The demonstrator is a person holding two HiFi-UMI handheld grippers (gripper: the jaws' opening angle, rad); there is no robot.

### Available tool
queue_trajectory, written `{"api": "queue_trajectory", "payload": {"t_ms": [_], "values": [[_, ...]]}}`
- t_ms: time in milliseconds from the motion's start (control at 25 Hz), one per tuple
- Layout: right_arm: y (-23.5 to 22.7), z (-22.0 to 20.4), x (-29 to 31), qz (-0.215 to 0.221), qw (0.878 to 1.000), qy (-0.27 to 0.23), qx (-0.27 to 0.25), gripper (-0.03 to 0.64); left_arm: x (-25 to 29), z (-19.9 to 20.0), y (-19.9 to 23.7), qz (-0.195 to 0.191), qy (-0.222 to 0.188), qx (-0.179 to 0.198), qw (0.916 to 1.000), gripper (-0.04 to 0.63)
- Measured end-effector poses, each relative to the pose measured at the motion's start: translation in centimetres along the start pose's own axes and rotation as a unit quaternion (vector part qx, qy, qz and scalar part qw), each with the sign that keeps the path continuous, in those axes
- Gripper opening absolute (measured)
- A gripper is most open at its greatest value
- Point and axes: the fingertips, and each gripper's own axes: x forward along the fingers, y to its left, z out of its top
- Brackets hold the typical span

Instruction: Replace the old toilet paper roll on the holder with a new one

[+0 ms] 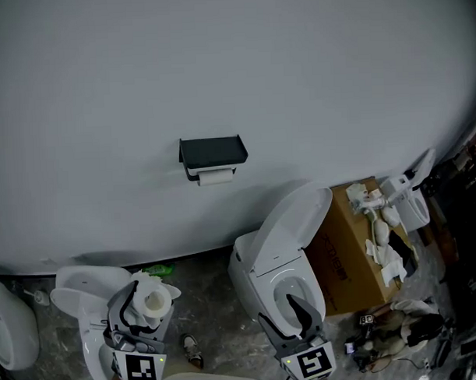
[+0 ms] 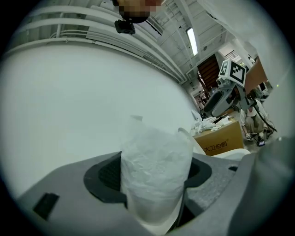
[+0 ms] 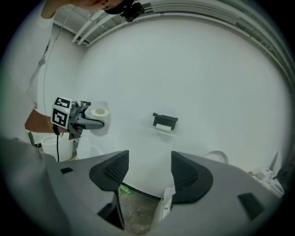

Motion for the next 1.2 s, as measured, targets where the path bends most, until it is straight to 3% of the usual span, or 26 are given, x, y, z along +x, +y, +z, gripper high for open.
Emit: {"api": "queue_trajectory", "payload": {"t_ms": [400,520,640,760,960,1080,1200], "values": [[-4.9,2.3,5.5,-0.015,1.0,-0.021,0.002,0.273,7.3,1.0,2.1,-0.004,-0.011,0.016,0.9998,0.333],[-7.3,2.5,8.1,0.003,0.999,-0.032,-0.025,0.273,9.4,1.7,2.1,0.011,-0.01,0.023,0.9996,0.333],[-8.9,2.9,11.6,0.037,0.995,-0.034,-0.087,0.273,11.6,2.4,2.5,0.039,-0.005,0.028,0.9989,0.333],[-10.0,3.7,14.9,0.081,0.985,-0.037,-0.146,0.273,13.4,3.2,3.2,0.067,0.032,0.029,0.9968,0.333],[-10.7,5.1,20.1,0.132,0.971,-0.05,-0.19,0.273,15.9,3.6,3.4,0.103,0.05,0.022,0.9932,0.333],[-10.3,5.3,23.2,0.157,0.955,-0.053,-0.246,0.273,17.1,3.5,3.0,0.121,0.029,0.0,0.9923,0.333],[-10.1,5.9,25.7,0.153,0.935,-0.06,-0.315,0.273,17.7,3.3,3.1,0.133,0.037,-0.003,0.9905,0.333]]}}
